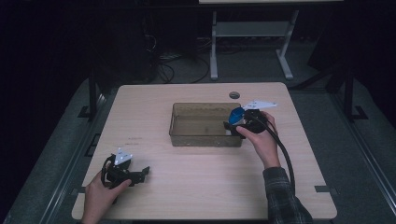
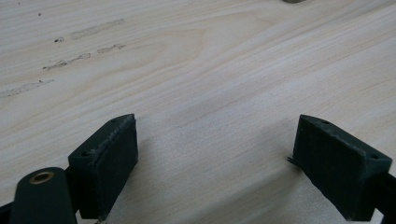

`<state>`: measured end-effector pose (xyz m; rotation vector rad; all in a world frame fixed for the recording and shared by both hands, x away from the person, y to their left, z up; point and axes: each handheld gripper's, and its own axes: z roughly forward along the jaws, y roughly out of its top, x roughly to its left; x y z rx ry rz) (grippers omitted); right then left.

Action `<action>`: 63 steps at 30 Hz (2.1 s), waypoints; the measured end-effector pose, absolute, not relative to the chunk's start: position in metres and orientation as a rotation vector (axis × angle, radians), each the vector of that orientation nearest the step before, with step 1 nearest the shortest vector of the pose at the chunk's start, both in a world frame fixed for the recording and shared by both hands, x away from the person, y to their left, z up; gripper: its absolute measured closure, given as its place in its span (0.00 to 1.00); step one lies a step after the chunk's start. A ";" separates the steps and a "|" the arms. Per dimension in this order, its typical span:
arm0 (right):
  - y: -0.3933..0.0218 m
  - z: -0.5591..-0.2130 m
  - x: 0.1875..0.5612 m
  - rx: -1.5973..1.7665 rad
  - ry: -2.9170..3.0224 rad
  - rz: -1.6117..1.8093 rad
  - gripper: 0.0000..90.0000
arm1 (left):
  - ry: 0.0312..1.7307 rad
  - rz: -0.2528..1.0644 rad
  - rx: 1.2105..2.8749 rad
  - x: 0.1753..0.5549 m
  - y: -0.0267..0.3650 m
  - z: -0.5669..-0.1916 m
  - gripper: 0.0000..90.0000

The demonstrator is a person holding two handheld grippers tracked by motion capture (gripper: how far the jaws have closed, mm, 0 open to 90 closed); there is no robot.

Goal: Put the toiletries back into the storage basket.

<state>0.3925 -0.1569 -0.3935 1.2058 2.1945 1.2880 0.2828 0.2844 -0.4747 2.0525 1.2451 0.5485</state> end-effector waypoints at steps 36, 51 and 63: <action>-0.193 -0.405 0.344 1.229 2.154 1.233 0.26 | 1.245 0.551 2.044 0.283 0.284 -0.475 0.14; -0.209 -0.409 0.318 1.234 2.120 1.259 0.26 | 1.245 0.551 2.044 0.283 0.284 -0.475 0.14; -0.224 -0.418 0.296 1.263 2.112 1.248 0.26 | 1.245 0.551 2.044 0.283 0.284 -0.475 0.14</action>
